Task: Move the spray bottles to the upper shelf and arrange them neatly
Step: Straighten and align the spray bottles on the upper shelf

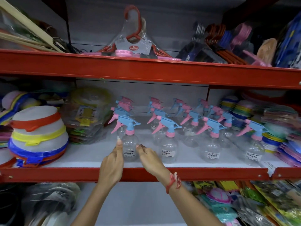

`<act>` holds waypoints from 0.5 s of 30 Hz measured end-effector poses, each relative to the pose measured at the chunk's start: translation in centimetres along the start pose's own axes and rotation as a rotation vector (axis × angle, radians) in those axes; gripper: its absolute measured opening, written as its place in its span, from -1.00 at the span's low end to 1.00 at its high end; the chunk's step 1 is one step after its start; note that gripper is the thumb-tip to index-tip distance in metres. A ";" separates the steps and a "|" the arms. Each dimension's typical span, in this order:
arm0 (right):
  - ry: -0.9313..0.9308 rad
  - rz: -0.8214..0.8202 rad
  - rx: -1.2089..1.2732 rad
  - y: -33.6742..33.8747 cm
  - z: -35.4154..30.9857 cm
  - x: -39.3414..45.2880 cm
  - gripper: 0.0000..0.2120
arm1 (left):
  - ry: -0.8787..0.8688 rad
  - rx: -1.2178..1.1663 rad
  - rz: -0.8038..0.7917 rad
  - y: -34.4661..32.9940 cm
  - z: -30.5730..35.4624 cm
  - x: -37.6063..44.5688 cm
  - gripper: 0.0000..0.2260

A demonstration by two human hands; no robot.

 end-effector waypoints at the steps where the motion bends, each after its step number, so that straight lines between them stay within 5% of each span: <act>1: 0.002 0.011 -0.007 -0.2 -0.2 -0.1 -0.54 | -0.005 -0.003 -0.005 0.1 -0.1 0.0 -0.16; 4: 0.011 0.022 -0.015 -1.0 -0.7 -0.1 -0.53 | -0.017 -0.023 0.003 0.9 -0.4 -0.2 -0.05; 15: 0.022 0.045 -0.064 -1.5 -2.0 -0.6 -0.50 | -0.021 -0.025 -0.012 2.1 -0.2 -0.6 -0.21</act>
Point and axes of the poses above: each hand's wrist, its own x-axis towards the middle knuckle, its own y-axis out of the back of the hand, z = x × y, the point moved 5 cm from there along x, towards the middle knuckle, and after that the axes turned 14 degrees about -x, right-handed, at the moved point
